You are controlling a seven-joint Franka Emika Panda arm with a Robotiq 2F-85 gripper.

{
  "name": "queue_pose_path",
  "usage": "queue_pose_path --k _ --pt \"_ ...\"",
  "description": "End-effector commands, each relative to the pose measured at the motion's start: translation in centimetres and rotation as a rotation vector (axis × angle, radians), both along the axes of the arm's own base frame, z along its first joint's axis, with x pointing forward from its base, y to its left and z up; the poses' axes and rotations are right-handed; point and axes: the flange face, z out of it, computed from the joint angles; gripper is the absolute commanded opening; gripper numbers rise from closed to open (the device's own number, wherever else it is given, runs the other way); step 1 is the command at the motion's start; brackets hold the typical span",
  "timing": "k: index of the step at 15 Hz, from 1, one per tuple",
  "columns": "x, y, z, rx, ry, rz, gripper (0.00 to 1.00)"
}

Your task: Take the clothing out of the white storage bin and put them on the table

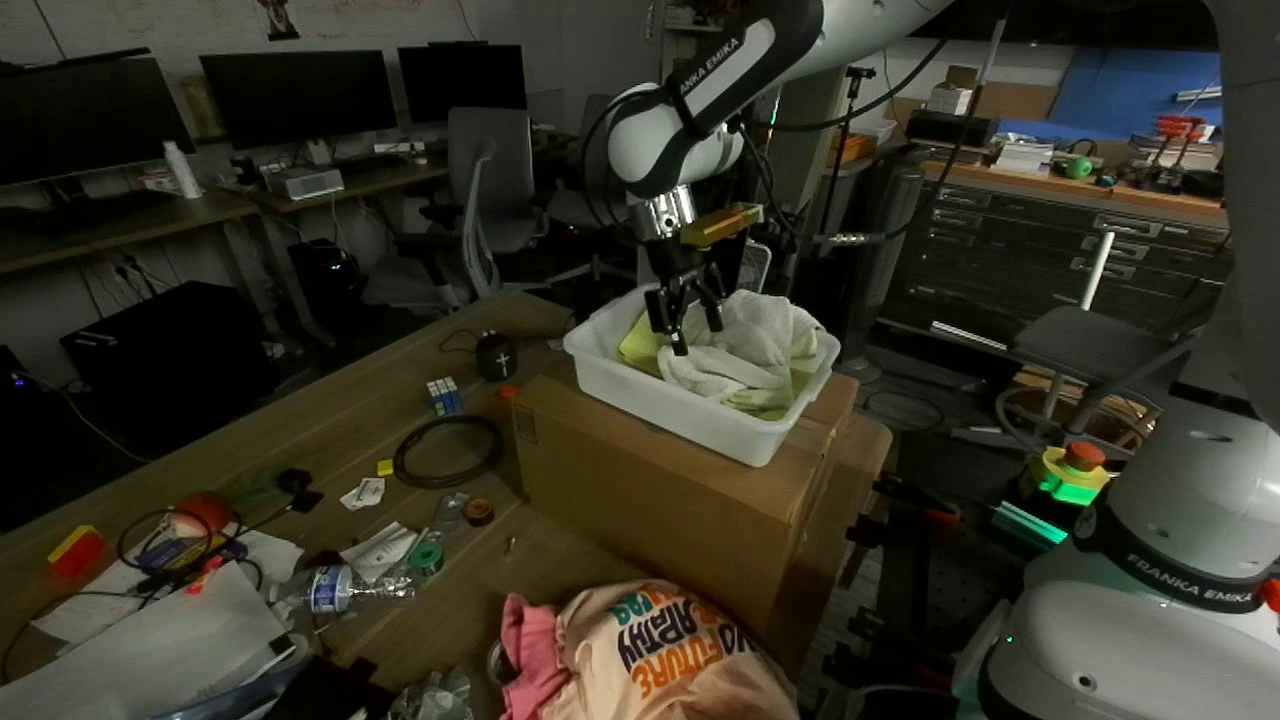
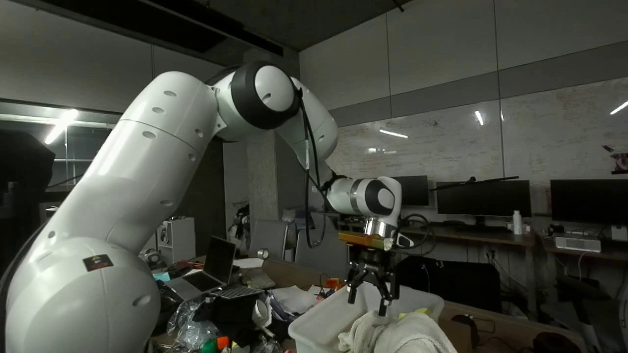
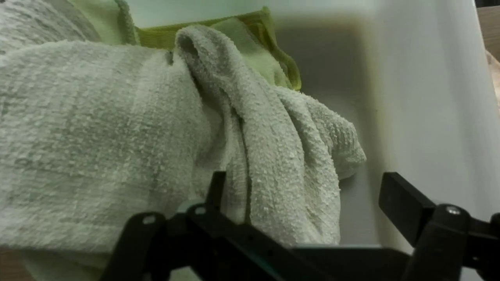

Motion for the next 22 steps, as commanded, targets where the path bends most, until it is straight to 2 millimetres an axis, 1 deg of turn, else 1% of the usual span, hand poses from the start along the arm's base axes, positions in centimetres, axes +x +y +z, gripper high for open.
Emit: queue_pose_path --k 1,6,9,16,22 --pt "-0.8 -0.1 -1.1 -0.008 0.021 0.025 1.0" --pt "-1.4 0.5 -2.5 -0.001 0.058 0.048 1.0" --pt "-1.5 0.8 -2.9 -0.002 0.063 0.085 1.0" --pt "-1.2 0.6 -2.4 -0.033 0.045 0.182 1.0" --pt "0.2 0.1 -2.0 -0.004 -0.05 0.201 1.0"
